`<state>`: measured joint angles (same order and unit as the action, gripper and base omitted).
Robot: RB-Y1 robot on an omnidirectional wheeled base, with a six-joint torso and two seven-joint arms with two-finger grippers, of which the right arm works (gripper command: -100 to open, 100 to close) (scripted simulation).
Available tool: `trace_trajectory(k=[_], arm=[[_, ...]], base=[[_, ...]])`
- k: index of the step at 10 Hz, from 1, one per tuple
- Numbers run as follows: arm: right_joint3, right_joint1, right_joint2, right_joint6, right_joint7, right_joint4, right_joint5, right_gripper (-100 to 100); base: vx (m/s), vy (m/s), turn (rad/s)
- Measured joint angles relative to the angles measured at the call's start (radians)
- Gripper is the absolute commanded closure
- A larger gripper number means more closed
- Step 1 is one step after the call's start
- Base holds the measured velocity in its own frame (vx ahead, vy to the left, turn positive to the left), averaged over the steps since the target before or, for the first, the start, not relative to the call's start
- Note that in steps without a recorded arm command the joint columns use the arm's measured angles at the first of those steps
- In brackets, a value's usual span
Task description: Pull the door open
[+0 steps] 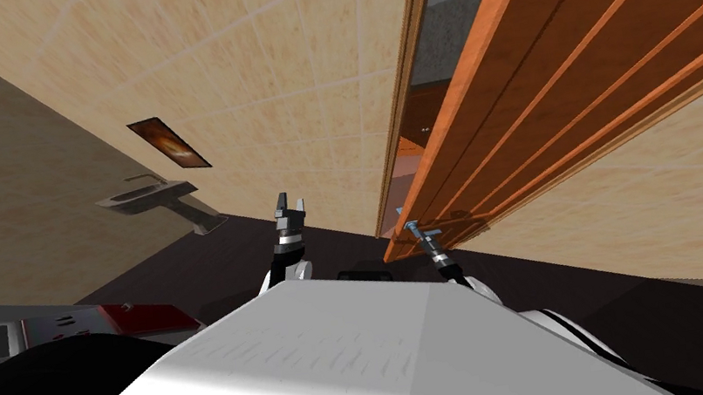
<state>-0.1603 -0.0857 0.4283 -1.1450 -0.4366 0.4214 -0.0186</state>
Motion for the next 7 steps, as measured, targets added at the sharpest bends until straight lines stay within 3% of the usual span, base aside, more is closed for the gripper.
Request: trace_trajectory(k=[3, 6, 7], arm=[[-0.025, 0.003, 0.010, -0.047, -0.021, -0.027, -0.018, 100], [-0.043, 0.030, 0.023, -0.068, -0.029, 0.000, -0.032, 100], [-0.049, 0.025, 0.028, -0.088, -0.032, -0.020, -0.037, 100]], base=[[-0.040, -0.066, -0.009], [-0.008, 0.015, -0.127], [-0.012, 0.003, -0.059]])
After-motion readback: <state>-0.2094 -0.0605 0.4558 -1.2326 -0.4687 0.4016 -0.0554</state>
